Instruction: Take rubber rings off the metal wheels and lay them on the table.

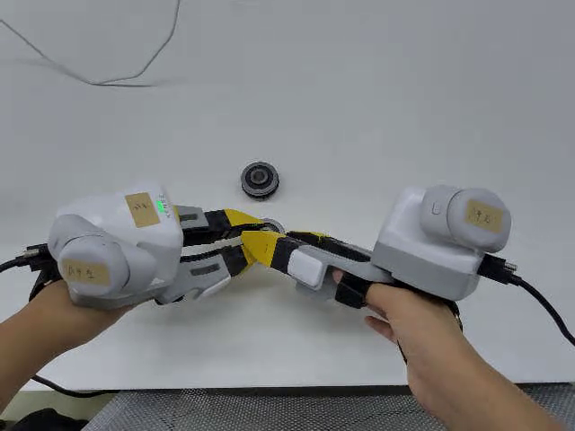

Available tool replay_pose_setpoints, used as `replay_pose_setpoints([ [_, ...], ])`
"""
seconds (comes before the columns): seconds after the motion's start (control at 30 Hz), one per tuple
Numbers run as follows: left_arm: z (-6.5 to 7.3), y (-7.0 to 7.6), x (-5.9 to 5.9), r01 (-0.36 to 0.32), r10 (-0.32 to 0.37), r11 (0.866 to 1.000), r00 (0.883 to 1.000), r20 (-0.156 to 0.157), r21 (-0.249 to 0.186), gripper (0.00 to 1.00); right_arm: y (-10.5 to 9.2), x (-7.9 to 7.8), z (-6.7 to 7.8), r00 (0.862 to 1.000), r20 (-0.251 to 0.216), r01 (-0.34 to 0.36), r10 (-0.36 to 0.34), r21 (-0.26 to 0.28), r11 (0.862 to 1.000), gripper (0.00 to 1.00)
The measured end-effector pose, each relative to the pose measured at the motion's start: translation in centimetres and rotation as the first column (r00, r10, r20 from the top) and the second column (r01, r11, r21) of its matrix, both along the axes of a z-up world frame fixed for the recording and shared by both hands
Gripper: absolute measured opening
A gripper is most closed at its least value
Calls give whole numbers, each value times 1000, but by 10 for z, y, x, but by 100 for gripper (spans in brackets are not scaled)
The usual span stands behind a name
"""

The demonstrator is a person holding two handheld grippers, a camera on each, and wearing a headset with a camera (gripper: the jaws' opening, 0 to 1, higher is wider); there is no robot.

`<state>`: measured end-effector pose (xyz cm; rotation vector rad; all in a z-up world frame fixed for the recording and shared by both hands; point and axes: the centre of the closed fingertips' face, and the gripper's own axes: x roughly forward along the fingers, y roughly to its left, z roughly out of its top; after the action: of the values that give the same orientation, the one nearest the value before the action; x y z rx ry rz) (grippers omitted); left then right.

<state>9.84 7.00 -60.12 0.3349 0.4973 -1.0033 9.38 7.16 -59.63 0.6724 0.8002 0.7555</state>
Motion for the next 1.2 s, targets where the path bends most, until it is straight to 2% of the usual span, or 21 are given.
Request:
replay_pose_setpoints([
  [0.2, 0, 0, -1, -1, 1, 1000, 1000, -1, -1, 13, 1, -3, -3, 999, -33, 1, 0, 15, 1000, 43],
  [0.53, 1, 1, -1, -3, 3, 1000, 1000, -2, -2, 13, -1, -3, 3, 999, -33, 14, -13, 37, 999, 42],
  [1.2, 1, 2, -2, -5, 5, 1000, 1000, -2, -1, 13, -2, -4, 6, 999, -31, 21, -20, 44, 999, 39],
])
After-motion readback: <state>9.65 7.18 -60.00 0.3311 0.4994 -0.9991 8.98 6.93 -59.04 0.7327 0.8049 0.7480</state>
